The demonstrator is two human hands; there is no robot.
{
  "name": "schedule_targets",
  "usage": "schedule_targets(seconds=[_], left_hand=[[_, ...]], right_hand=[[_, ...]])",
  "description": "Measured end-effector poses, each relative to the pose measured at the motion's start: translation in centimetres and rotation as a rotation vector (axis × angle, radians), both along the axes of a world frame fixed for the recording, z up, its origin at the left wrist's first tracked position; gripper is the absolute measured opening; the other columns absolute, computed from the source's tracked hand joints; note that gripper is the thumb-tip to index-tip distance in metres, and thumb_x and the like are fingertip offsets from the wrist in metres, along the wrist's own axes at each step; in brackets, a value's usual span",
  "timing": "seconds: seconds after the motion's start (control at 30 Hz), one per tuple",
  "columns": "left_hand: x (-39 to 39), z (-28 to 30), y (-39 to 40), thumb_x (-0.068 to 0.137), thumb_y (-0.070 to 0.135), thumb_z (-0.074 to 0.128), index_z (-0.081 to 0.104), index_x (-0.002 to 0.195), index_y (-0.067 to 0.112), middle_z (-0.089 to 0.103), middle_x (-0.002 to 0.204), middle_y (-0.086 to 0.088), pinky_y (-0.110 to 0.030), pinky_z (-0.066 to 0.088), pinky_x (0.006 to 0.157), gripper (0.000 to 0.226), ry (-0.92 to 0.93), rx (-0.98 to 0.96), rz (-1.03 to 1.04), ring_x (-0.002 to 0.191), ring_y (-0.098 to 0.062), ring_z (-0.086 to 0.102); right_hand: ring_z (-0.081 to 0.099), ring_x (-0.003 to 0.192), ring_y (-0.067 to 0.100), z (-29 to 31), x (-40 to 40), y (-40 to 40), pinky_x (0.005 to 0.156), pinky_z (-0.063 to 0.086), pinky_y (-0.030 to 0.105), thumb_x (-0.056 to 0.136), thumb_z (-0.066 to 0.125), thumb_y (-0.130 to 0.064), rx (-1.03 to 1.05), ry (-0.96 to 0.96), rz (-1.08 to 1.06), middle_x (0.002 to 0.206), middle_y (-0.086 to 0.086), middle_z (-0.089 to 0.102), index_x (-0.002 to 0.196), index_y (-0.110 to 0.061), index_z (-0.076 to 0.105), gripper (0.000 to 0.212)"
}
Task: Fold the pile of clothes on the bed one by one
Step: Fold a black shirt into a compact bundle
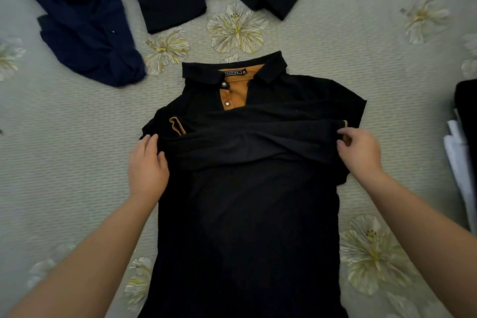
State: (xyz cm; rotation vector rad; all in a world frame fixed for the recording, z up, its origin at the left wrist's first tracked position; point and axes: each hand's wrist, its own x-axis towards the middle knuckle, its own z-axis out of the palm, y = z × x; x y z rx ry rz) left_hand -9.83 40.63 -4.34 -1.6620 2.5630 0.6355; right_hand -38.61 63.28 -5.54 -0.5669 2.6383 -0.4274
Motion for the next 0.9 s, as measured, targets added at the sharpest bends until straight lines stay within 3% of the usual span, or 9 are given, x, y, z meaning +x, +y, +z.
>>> schedule_targets(seconds=[0.17,0.27,0.37,0.47,0.53,0.6,0.7,0.8,0.9], left_hand=[[0.2,0.4,-3.0,0.088,0.020,0.036,0.064,0.100,-0.008,0.065,0.094,-0.026,-0.043,0.038,0.088,0.042,-0.023,0.102,-0.116,0.096,-0.042,0.056],[0.4,1.4,-4.2,0.084,0.021,0.034,0.067,0.086,-0.001,0.061,0.088,-0.014,-0.030,0.035,0.075,0.039,0.147,0.305,0.041,0.091,-0.028,0.053],[0.6,1.5,-5.7,0.088,0.005,0.048,0.056,0.063,0.014,0.055,0.074,-0.008,-0.027,0.034,0.064,0.028,0.083,0.472,-0.016,0.076,-0.022,0.049],[0.6,1.9,-6.6,0.090,0.003,0.050,0.051,0.062,0.020,0.049,0.068,0.003,-0.016,0.032,0.060,0.032,0.077,0.570,-0.091,0.068,-0.014,0.045],[0.7,2.2,-7.1,0.093,0.006,0.045,0.051,0.066,0.021,0.051,0.073,0.008,-0.012,0.033,0.063,0.031,0.239,0.561,0.031,0.068,-0.005,0.046],[0.6,2.4,-7.6,0.095,0.007,0.041,0.049,0.069,0.022,0.051,0.075,0.007,-0.014,0.034,0.068,0.031,0.408,0.512,0.162,0.071,-0.004,0.045],[-0.2,2.5,-8.3,0.095,0.005,0.038,0.045,0.068,0.021,0.043,0.069,0.002,-0.019,0.033,0.065,0.032,0.467,0.485,0.157,0.065,-0.007,0.038],[-1.2,2.3,-8.8,0.095,0.006,0.039,0.045,0.073,0.016,0.045,0.069,-0.001,-0.022,0.036,0.063,0.025,0.246,0.475,-0.040,0.063,-0.011,0.040],[-1.3,1.3,-9.4,0.096,0.008,0.038,0.044,0.084,0.009,0.049,0.082,-0.012,-0.030,0.030,0.067,0.013,-0.102,0.369,-0.241,0.074,-0.023,0.043]], right_hand=[[0.054,0.076,0.017,1.6,-0.8,-0.8,0.069,0.031,0.014,0.081,0.056,-0.002,-0.183,0.057,-0.074,0.085,0.008,0.059,0.089,-0.006,0.068,0.015],[0.049,0.049,-0.003,2.8,-1.2,-1.5,0.050,0.037,0.011,0.079,0.050,0.004,-0.458,-0.108,-0.280,0.066,-0.005,0.056,0.065,-0.022,0.057,0.029],[0.042,0.036,-0.003,3.4,-1.2,-1.7,0.037,0.032,0.008,0.079,0.045,0.006,-0.559,-0.186,-0.371,0.049,-0.016,0.054,0.062,-0.028,0.052,0.039],[0.044,0.046,0.003,2.7,-1.1,-1.8,0.035,0.034,0.009,0.080,0.045,0.005,-0.486,-0.207,-0.472,0.060,-0.006,0.052,0.061,-0.027,0.054,0.039],[0.043,0.052,0.009,2.1,-1.1,-1.3,0.035,0.035,0.008,0.080,0.044,0.005,-0.386,-0.174,-0.464,0.064,-0.002,0.051,0.066,-0.020,0.058,0.033],[0.046,0.057,0.014,1.6,-1.0,-0.7,0.042,0.039,0.011,0.078,0.041,0.008,-0.311,-0.122,-0.411,0.073,0.004,0.054,0.075,-0.017,0.060,0.031],[0.050,0.066,0.021,1.0,-0.6,-0.1,0.056,0.039,0.025,0.080,0.035,0.010,-0.268,-0.096,-0.431,0.088,0.012,0.056,0.070,-0.019,0.057,0.038],[0.055,0.094,0.035,1.0,-0.2,0.1,0.078,0.041,0.029,0.079,0.035,0.013,-0.175,0.027,-0.389,0.106,0.024,0.056,0.089,-0.002,0.065,0.035],[0.049,0.106,0.034,1.9,0.2,-0.2,0.075,0.027,0.002,0.081,0.037,0.014,-0.158,0.105,-0.431,0.120,0.026,0.047,0.103,0.004,0.061,0.034]])
